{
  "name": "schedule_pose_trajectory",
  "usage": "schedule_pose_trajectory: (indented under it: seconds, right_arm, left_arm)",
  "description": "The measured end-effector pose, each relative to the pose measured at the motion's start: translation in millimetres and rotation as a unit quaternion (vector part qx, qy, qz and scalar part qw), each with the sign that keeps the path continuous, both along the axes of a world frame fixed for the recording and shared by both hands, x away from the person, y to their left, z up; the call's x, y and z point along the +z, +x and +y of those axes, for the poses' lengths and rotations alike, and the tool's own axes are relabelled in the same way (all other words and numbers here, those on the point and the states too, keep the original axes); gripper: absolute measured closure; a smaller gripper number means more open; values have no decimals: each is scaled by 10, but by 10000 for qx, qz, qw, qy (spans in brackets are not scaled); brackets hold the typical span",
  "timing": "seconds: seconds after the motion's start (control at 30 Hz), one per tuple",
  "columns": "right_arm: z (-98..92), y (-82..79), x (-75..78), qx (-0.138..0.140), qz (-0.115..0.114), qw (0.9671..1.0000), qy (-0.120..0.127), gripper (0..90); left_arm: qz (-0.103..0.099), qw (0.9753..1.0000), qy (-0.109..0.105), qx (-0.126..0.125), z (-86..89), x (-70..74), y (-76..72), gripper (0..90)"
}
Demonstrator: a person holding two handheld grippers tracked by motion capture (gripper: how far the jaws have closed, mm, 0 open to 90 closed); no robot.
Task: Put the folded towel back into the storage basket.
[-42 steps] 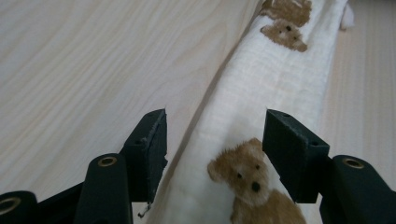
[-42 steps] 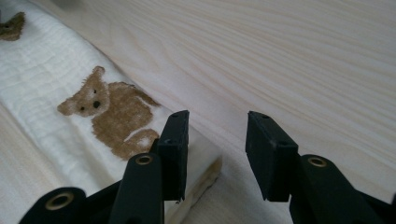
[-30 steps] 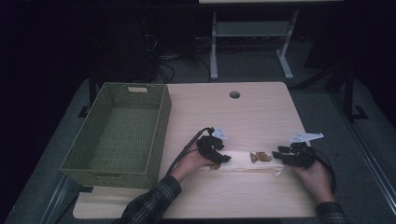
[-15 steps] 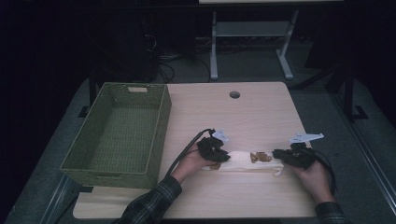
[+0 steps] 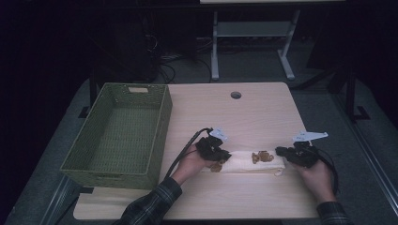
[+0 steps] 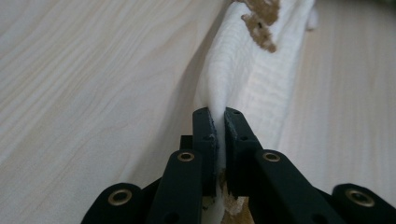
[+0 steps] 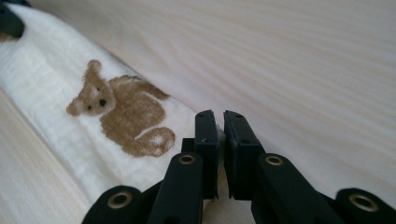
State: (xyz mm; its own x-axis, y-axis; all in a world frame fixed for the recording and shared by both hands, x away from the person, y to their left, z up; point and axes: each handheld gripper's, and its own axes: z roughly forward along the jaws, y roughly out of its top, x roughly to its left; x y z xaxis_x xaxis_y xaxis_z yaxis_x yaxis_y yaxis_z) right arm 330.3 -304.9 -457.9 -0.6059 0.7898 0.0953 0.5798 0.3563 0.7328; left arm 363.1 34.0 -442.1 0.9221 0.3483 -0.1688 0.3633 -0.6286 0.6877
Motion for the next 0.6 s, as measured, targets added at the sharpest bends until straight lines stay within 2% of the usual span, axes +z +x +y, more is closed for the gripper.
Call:
schedule_pose_trajectory:
  seconds: [0.33,0.6]
  right_arm:
    - [99,37,275,44,-405,9991,114,850]
    - [245,126,487,191,-672,9972,259,851]
  left_arm:
    - [-56,9994,-284,214,174,248,-81,846]
    - [-215,9978,-448,439,382,512,-113,846]
